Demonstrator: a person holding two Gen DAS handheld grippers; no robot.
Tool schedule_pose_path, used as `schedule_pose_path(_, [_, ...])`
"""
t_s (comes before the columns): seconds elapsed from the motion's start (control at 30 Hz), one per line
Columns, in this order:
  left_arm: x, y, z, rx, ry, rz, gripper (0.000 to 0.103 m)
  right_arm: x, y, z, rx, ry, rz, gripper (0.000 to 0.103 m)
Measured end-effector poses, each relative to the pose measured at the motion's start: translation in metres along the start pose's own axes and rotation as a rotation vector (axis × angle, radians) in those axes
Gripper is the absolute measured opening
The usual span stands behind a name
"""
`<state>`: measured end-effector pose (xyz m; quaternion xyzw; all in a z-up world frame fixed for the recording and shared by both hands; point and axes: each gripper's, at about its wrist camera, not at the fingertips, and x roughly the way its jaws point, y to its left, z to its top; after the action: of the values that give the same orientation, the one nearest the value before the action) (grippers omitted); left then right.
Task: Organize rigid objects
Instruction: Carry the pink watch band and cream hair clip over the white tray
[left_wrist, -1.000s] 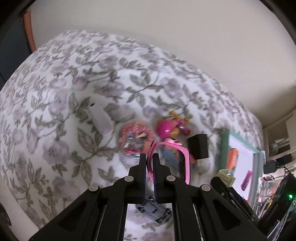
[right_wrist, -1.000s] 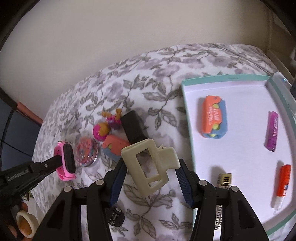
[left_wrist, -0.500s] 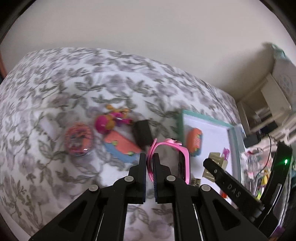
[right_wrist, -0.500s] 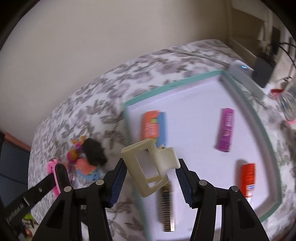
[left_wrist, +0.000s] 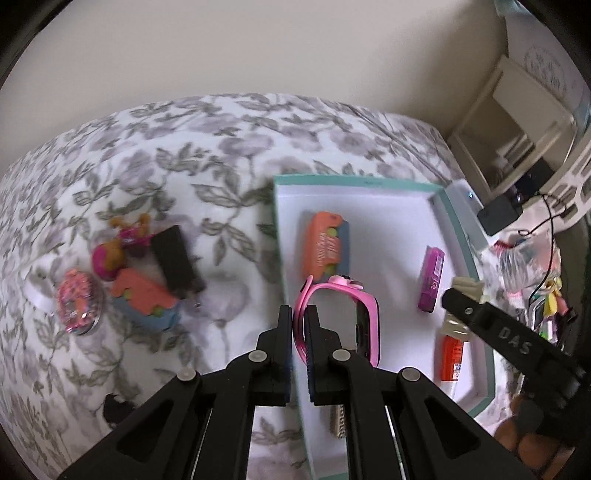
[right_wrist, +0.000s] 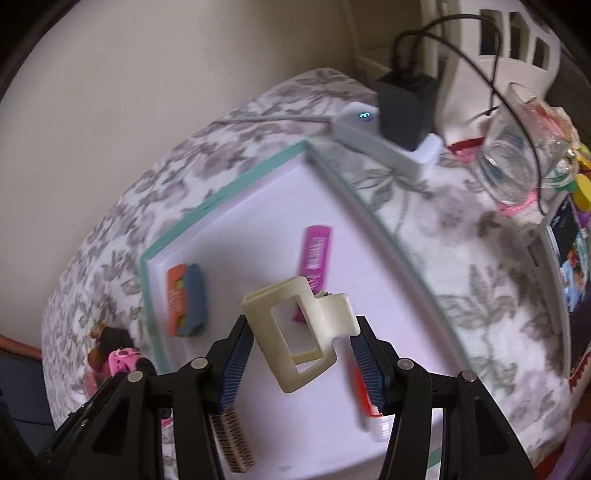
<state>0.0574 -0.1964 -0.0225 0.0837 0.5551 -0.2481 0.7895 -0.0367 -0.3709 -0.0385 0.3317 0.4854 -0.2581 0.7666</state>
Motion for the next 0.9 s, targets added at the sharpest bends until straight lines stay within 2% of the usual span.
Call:
schedule_pose_path(0.37, [0.036,-0.021,0.001,0.03,0.034,0.001,0.006,0.008,-0.011,0.004,-0.006,0.014,-0.043,0.058])
schedule_pose_path(0.9, [0.041,-0.008,0.003,-0.03,0.054,-0.044,0.007,0.028,0.001,-0.007,-0.068,0.076,-0.068,0.058])
